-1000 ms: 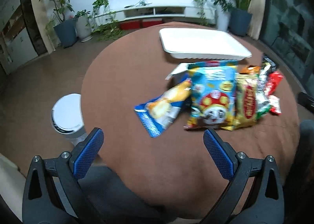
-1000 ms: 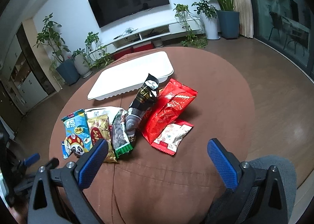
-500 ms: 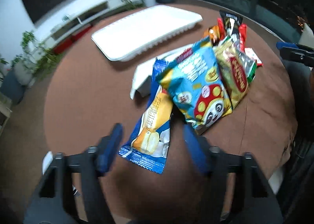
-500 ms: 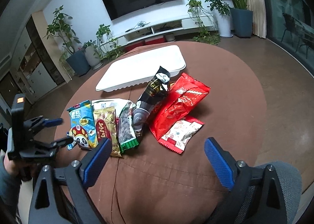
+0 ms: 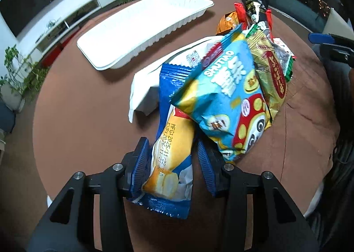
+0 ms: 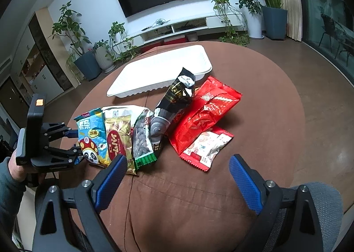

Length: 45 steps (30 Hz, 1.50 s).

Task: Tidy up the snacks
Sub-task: 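Lower the left gripper onto the blue cream-cake packet and close it, then lift the blue packet with the left gripper while the right gripper grasps the panda chip bag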

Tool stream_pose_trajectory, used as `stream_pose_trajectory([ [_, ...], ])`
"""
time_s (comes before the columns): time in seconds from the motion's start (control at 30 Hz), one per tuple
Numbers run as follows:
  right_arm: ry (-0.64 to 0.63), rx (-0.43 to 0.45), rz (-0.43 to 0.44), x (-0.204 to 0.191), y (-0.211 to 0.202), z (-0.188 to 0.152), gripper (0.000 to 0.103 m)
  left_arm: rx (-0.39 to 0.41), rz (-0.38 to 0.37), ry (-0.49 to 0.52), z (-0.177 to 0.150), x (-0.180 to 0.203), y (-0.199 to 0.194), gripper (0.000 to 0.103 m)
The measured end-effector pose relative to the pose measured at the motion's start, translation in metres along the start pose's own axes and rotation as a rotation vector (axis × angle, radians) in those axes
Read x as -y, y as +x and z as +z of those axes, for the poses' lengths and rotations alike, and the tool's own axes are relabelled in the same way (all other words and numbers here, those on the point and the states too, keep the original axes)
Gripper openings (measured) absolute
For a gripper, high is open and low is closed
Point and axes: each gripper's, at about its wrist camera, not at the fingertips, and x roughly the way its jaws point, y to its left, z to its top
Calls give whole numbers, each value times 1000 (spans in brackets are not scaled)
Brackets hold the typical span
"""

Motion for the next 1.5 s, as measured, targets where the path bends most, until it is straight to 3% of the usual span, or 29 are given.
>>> stream_pose_trajectory([
  [0.1,1,-2,-4,0,0,1,96,0,-55,-32,-2,-3,3,33],
  [0.37,-6,-18,-6,-2,4,-2,94,-13,-52,-101,-5,1,-1,27],
  [0.83,28,-50,-3,6,8,-4,87,50,-168,-477,-36,-22,-21,25],
  [1.1,124,-67,17,23,7,3,87,117,-190,-618,-54,-24,-36,25],
  [1.5,-43,-86,201,-53,13,18,82,205,-214,-748,-95,-33,-58,25],
])
